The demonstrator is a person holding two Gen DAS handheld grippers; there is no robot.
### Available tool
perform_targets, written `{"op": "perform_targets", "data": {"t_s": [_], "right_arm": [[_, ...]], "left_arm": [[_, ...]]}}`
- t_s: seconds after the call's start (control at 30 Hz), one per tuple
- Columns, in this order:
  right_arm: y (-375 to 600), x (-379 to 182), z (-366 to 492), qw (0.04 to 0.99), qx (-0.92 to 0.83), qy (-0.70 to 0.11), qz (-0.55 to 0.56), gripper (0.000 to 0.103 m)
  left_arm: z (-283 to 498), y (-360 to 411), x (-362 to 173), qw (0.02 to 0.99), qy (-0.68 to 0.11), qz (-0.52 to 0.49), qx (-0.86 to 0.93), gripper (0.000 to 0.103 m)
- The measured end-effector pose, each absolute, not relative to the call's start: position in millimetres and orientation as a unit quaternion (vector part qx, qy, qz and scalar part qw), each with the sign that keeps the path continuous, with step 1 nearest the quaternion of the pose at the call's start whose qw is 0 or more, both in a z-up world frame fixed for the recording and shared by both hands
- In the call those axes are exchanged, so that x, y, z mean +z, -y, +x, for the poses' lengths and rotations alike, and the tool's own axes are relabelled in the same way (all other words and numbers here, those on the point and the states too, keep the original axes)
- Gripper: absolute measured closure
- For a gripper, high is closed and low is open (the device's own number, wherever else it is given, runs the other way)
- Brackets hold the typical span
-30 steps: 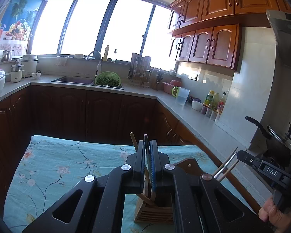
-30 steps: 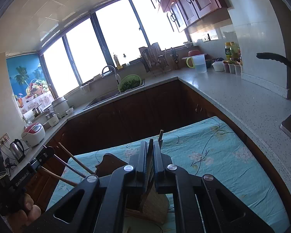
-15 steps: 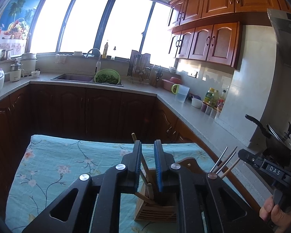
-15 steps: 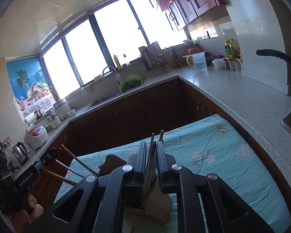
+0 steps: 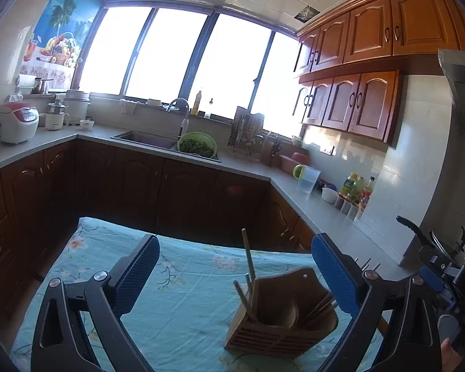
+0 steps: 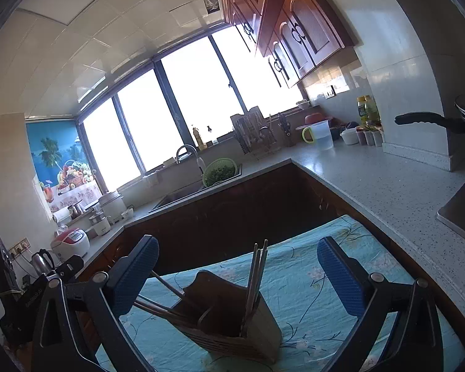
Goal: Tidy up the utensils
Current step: 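Move both open grippers back toward the fork and chopsticks on the table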
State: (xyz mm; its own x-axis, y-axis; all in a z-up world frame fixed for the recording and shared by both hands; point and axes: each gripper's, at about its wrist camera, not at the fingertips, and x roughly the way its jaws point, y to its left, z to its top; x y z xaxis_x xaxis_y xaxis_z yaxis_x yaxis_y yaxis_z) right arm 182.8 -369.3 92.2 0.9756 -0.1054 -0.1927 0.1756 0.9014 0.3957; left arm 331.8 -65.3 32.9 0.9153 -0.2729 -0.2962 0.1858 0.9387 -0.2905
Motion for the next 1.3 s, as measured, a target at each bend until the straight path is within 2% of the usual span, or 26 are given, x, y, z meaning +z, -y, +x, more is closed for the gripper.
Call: {"op": "perform_targets", "data": {"t_s": [0.6,0.9,1.3], "right_arm": [[318.8,8.1,91.1,0.960,-0.069,-0.189,0.196,0.000],[304.8,-42.5,72.0,0.945,-0.086,-0.253,0.187,0.000],[295.2,-49.6,86.6,0.943,-0.071,-0.274,0.178,0.000]], "left_arm": [[205.9,30.3,-24.5,0.943,-0.294,-0.133,-0.085,0.001],[190.0,6.9,-40.2,0.920,-0.349,-0.153,-0.096,0.002],[213.5,18.5,-54.3,0.901,-0.392,-0.144,-0.116,0.006]]}}
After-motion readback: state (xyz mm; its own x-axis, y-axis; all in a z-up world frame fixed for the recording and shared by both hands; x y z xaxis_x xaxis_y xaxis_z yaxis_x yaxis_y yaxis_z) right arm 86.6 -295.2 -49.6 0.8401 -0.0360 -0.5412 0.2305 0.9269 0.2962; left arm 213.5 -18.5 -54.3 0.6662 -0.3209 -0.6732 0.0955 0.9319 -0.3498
